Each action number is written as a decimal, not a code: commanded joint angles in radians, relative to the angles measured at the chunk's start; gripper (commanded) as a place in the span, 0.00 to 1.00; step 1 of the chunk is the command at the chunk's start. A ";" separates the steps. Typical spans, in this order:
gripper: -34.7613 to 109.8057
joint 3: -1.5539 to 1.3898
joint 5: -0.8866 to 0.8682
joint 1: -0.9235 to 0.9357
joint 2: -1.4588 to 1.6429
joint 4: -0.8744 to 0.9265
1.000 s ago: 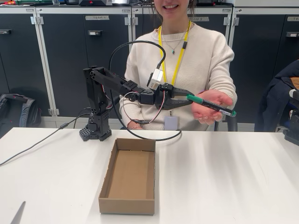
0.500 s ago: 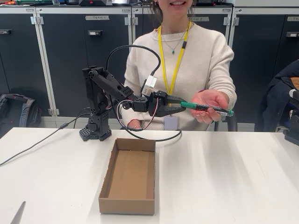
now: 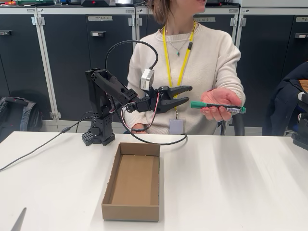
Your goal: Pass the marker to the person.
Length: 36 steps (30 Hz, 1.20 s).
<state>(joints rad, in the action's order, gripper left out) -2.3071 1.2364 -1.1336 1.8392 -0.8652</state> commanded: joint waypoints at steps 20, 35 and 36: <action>0.47 0.627 -0.038 0.607 0.319 1.500; 0.47 0.325 -0.107 0.839 0.411 1.485; 0.47 0.321 -0.110 0.838 0.411 1.482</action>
<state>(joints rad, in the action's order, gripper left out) -1.9896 1.1351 -0.3053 2.2089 0.6427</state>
